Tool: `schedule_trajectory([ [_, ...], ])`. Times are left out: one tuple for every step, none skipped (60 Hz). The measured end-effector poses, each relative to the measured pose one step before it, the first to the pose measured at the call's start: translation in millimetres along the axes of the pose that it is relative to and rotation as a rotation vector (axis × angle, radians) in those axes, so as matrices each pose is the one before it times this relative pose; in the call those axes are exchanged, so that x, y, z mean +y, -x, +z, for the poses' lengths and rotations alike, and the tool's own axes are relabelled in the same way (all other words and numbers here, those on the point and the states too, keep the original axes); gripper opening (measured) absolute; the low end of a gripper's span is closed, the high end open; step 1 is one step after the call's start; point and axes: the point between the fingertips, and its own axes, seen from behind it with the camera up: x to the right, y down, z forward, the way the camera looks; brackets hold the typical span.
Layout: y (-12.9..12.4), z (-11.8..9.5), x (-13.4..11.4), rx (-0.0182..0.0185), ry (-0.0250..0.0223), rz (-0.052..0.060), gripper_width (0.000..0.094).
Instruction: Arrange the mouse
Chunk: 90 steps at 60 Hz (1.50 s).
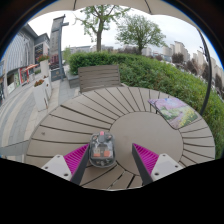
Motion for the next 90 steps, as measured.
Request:
schedule_trajectory([
  [-0.46, 1.27, -0.55, 0.00228, 0.00300, -0.0023, 0.0854],
  [0.32, 1.42, -1.48, -0.00202, -0.00099, 0.0001, 0.0857],
  [0.02, 1.37, -0.93, -0.00130, 0.00145, 0.0003, 0.0857],
  [-0.22, 1.21, -0.85, -0.00050, 0.00150, -0.0002, 0.0858],
  [-0.53, 1.59, -1.45, -0.00022, 0.00006, 0.0003, 0.0858],
  [-0.78, 1.93, -1.00, 0.00148, 0.00174, 0.0007, 0.0858],
  [-0.33, 1.10, -1.06, 0.00066, 0.00041, 0.0011, 0.0856],
  [-0.44, 1.08, -0.76, 0.00108, 0.00105, 0.0013, 0.0853],
  [-0.13, 1.25, -0.97, 0.00090, 0.00094, 0.0017, 0.0851],
  [-0.24, 1.13, -0.96, 0.00097, 0.00122, 0.0015, 0.0844],
  [-0.47, 0.85, -0.67, 0.00163, 0.00175, 0.0009, 0.0832],
  [-1.44, 1.54, -0.57, 0.00223, 0.00231, -0.0001, 0.0810],
  [-0.34, 0.74, -0.47, 0.00174, 0.00179, 0.0013, 0.0783],
  [-0.11, 0.81, -0.63, 0.00110, 0.00108, 0.0013, 0.0748],
  [-0.04, 0.84, -0.40, 0.00040, 0.00145, 0.0012, 0.0715],
  [-0.66, 0.96, -0.61, 0.00181, 0.00051, 0.0006, 0.0683],
  [-0.09, -0.23, -0.59, 0.00081, 0.00053, 0.0003, 0.0643],
  [-0.23, 1.00, -0.48, -0.00100, -0.00026, 0.0017, 0.0596],
  [-1.37, 0.82, 0.00, 0.00211, 0.00151, 0.0011, 0.0581],
  [-0.45, 0.51, 0.26, -0.00308, 0.00304, 0.0022, 0.0578],
  [0.81, -0.07, -1.11, -0.00589, 0.00190, -0.0022, 0.0551],
  [1.34, 0.40, 0.16, -0.01175, 0.00448, -0.0037, 0.0504],
  [3.01, 0.20, -0.46, -0.01826, 0.00387, -0.0009, 0.0487],
  [2.39, 0.50, -0.09, -0.01588, 0.00651, -0.0044, 0.0457],
  [1.30, 0.09, -0.46, -0.01189, 0.00568, -0.0065, 0.0444],
  [-0.13, 0.02, -0.53, -0.00744, 0.00564, -0.0081, 0.0433],
  [0.61, -0.83, -0.44, -0.00254, 0.00572, -0.0064, 0.0422],
  [-1.64, -0.24, -0.44, -0.00359, 0.00787, -0.0082, 0.0414],
  [-1.11, -0.15, -1.07, -0.00517, 0.00532, -0.0063, 0.0393],
  [-1.87, -0.94, -2.14, -0.00364, 0.00127, -0.0019, 0.0386],
  [-1.89, -1.07, -3.44, -0.00423, -0.00239, 0.0010, 0.0373],
  [-2.46, -1.85, -4.15, -0.00339, -0.00366, 0.0031, 0.0371],
  [-1.74, -3.20, -4.55, -0.00524, -0.00382, 0.0018, 0.0363],
  [-2.50, -3.06, -4.51, -0.00572, -0.00483, 0.0013, 0.0360],
  [-2.48, -3.39, -6.21, -0.00615, -0.00539, -0.0006, 0.0358],
  [-2.47, -3.64, -6.89, -0.00717, -0.00567, -0.0034, 0.0356],
  [-3.03, -3.74, -7.90, -0.00751, -0.00813, -0.0034, 0.0349],
  [-3.67, -4.24, -9.23, -0.00658, -0.01161, -0.0007, 0.0349],
  [-4.28, -3.04, -9.97, -0.00568, -0.01188, 0.0002, 0.0349],
  [-4.24, -3.89, -9.54, -0.00706, -0.01044, -0.0015, 0.0348],
  [-4.59, -3.98, -10.09, -0.00625, -0.01027, -0.0002, 0.0348],
  [-5.51, -3.85, -10.74, -0.00355, -0.01251, 0.0022, 0.0347],
  [-6.01, -3.53, -11.63, -0.00162, -0.01343, 0.0010, 0.0347],
  [-6.91, -1.49, -12.29, 0.00128, -0.01051, -0.0026, 0.0348],
  [-7.81, -2.44, -11.02, 0.00345, -0.01160, -0.0059, 0.0348],
  [-8.56, -1.97, -10.94, 0.00554, -0.01144, -0.0069, 0.0348],
  [-9.65, -1.30, -10.65, 0.00770, -0.01154, -0.0048, 0.0348],
  [-10.69, -1.48, -11.39, 0.00669, -0.01214, -0.0003, 0.0348],
  [-9.40, 2.52, -8.90, 0.00858, -0.01077, 0.0017, 0.0348],
  [-10.84, 0.46, -8.98, 0.00927, -0.00988, 0.0012, 0.0348],
  [-10.69, 1.21, -8.04, 0.00923, -0.00724, 0.0001, 0.0348],
  [-10.68, 2.06, -7.15, 0.00954, -0.00603, 0.0002, 0.0348],
  [-10.88, 2.91, -6.42, 0.01072, -0.00698, 0.0031, 0.0349],
  [-12.96, -0.64, -7.50, 0.00957, -0.01000, 0.0037, 0.0348],
  [-11.62, 3.81, -4.80, 0.01286, -0.00781, 0.0034, 0.0348],
  [-12.12, 8.37, -2.66, 0.01312, -0.00124, 0.0011, 0.0347],
  [-12.07, 5.45, -1.00, 0.01606, 0.00214, 0.0004, 0.0348],
  [-11.88, 6.04, 0.52, 0.01524, 0.00484, 0.0010, 0.0348],
  [-10.47, 6.60, 1.45, 0.01240, 0.00402, 0.0050, 0.0348],
  [-8.66, 7.13, 1.52, 0.00846, 0.00110, 0.0097, 0.0348],
  [-7.78, 7.58, 2.07, 0.00483, -0.00034, 0.0126, 0.0348],
  [-14.44, 0.30, 2.80, 0.00231, 0.00031, 0.0093, 0.0347],
  [-7.72, 13.43, 4.87, 0.00137, 0.00833, 0.0068, 0.0347],
  [-7.45, 8.13, 6.56, 0.00331, 0.01105, 0.0016, 0.0348],
  [-7.45, 8.01, 7.06, 0.00366, 0.01092, 0.0008, 0.0349],
  [-6.85, 8.40, 7.29, 0.00343, 0.00965, 0.0036, 0.0351],
  [-4.67, 6.10, 13.51, 0.00749, 0.00769, 0.0052, 0.0354],
  [-9.27, 7.74, 3.16, 0.00216, 0.01518, 0.0041, 0.0355],
  [-5.68, 7.50, 9.48, 0.00396, 0.01545, 0.0012, 0.0355],
  [-5.36, 7.17, 9.57, 0.00404, 0.01645, 0.0025, 0.0359],
  [-5.23, 6.54, 8.90, 0.00414, 0.01611, 0.0046, 0.0361],
  [-4.73, 6.07, 8.50, 0.00490, 0.01408, 0.0052, 0.0367],
  [-1.70, 6.18, 13.34, 0.00742, 0.00905, 0.0018, 0.0373],
  [-7.36, 3.25, 4.46, 0.00408, 0.01072, 0.0003, 0.0373],
  [-3.90, 4.92, 6.95, 0.00595, 0.01090, 0.0000, 0.0379],
  [-3.69, 4.41, 6.47, 0.00659, 0.00955, 0.0027, 0.0385],
  [-3.77, 3.61, 5.52, 0.00699, 0.00786, 0.0035, 0.0390],
  [-2.75, 1.25, 7.29, 0.00652, 0.00605, 0.0027, 0.0394],
  [-2.63, 2.98, 4.23, 0.00642, 0.00495, 0.0035, 0.0398],
  [-1.75, 2.24, 4.11, 0.00433, 0.00591, 0.0036, 0.0407],
  [0.02, 0.65, 3.68, -0.00134, 0.00266, 0.0033, 0.0424],
  [-0.10, -1.51, -3.98, -0.00526, -0.02350, 0.0014, 0.0433],
  [-0.64, 0.30, -0.49, -0.00020, -0.01056, -0.0005, 0.0446],
  [-0.64, 0.53, 1.28, 0.00196, 0.00375, 0.0006, 0.0469],
  [0.21, 4.65, -1.04, 0.00328, 0.01149, 0.0021, 0.0499],
  [-0.06, -0.78, 2.46, 0.00147, 0.00884, 0.0036, 0.0526],
  [0.78, -1.17, 1.64, -0.00082, 0.01123, 0.0049, 0.0565],
  [1.43, -1.98, -0.03, -0.00401, 0.00751, 0.0034, 0.0623],
  [0.43, -2.54, -0.91, -0.00090, 0.00305, 0.0037, 0.0699],
  [-1.42, -4.68, -3.23, 0.00312, 0.00076, 0.0011, 0.0780],
])
